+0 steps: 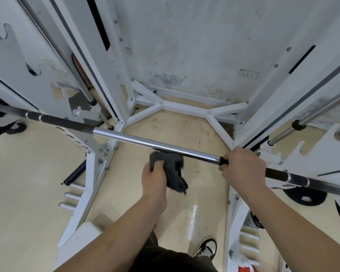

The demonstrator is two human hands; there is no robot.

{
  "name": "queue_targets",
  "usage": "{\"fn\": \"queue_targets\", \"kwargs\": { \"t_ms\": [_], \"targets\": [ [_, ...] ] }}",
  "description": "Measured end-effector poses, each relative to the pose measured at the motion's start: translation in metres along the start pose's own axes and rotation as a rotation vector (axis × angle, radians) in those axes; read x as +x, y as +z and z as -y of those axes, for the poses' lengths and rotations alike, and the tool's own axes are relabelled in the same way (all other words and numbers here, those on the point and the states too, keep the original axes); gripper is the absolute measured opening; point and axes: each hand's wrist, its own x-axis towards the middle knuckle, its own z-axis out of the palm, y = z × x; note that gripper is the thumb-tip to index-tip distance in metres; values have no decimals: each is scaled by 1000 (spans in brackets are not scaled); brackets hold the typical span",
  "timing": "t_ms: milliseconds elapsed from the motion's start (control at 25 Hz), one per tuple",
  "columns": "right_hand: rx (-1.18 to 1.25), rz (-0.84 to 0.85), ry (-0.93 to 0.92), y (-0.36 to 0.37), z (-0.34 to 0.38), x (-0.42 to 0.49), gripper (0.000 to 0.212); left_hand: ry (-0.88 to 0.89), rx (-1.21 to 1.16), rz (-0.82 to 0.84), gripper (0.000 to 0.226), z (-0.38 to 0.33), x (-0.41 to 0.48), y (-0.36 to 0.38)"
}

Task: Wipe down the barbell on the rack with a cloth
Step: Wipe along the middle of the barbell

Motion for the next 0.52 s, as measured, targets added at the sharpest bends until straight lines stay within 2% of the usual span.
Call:
{"fn": "queue_targets", "kwargs": {
  "t_ms": [120,200,280,320,440,520],
  "targets": [
    [30,13,34,-4,1,-1,15,-59,-262,156,30,-1,-13,35],
    [21,14,47,-7,2,-2,14,-186,-186,286,31,14,-40,63],
    [26,38,30,-11,-2,-4,24,-296,-65,349,26,19,-61,75],
    [46,69,5,-13,-6,-5,28,-297,-67,370,26,16,-60,74],
    [120,128,-57,-16,-19,-10,44,-172,-173,253,40,7,-26,54],
    [149,116,-83,-15,-22,-13,49,-163,-125,133,48,7,-18,57]
  ]
}}
